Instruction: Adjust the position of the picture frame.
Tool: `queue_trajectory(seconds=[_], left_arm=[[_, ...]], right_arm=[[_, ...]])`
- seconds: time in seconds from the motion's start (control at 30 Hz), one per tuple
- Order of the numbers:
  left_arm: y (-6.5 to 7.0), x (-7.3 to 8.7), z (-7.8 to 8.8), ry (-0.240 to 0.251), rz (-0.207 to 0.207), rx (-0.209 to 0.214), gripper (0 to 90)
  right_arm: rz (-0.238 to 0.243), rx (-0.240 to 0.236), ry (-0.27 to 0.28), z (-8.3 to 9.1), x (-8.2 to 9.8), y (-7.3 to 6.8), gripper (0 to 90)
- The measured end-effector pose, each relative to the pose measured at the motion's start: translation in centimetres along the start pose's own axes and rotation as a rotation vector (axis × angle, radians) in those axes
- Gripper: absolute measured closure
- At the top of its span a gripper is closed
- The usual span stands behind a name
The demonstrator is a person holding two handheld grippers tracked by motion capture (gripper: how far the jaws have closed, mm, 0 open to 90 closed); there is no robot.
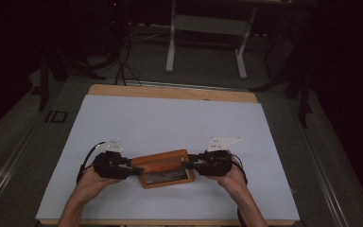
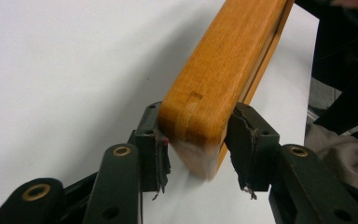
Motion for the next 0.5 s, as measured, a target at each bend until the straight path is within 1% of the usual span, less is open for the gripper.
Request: queue_trajectory(seconds=[0.07, 0.1, 0.13, 0.2, 0.27, 0.33, 0.4, 0.43, 0.47, 0.5], left_arm=[[0.2, -0.1, -0.7, -0.006, -0.001, 0.005, 59.9], [0.2, -0.1, -0.7, -0.006, -0.001, 0.005, 60.1], [0.4, -0.2, -1.6, -0.009, 0.0, 0.004, 60.4], [0.4, -0.2, -2.2, -0.003, 0.005, 0.003, 60.5], [0.1, 0.0, -2.4, 0.015, 0.008, 0.021, 60.3], [0.0, 0.2, -2.4, 0.022, 0.007, 0.033, 60.5], [0.0, 0.4, -2.3, 0.017, -0.001, 0.028, 60.6], [0.0, 0.4, -2.3, 0.017, -0.001, 0.028, 59.4], [0.0, 0.4, -2.2, 0.017, 0.001, 0.015, 53.1], [0.0, 0.4, -1.9, 0.027, 0.001, 0.003, 50.4]], right_arm=[[0.021, 0.019, 0.002, 0.7, -0.7, 0.2, 68.8], [0.021, 0.019, 0.002, 0.7, -0.7, 0.2, 68.8], [0.052, 0.045, 0.002, 1.4, -1.7, 0.4, 68.5], [0.084, 0.069, -0.009, 1.8, -2.3, 0.5, 68.2], [0.119, 0.09, -0.029, 1.9, -2.8, 0.3, 68.4], [0.142, 0.091, -0.031, 1.8, -3.0, 0.0, 68.7], [0.165, 0.086, -0.027, 1.7, -3.1, -0.2, 68.8], [0.165, 0.086, -0.027, 1.7, -3.1, -0.2, 68.8], [0.183, 0.084, -0.029, 1.6, -3.3, -0.5, 68.9], [0.186, 0.086, -0.03, 1.5, -3.3, -0.5, 68.9]])
Point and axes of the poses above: each handheld gripper's, and its own axes: z roughly backward along the jaws, x roughly out of its underside, y roughly to its right, the point moved 6 cm from there along -z, roughly forward along the jaws, and after that the axes turned 2 degrees about -x, right-handed, at the moved point
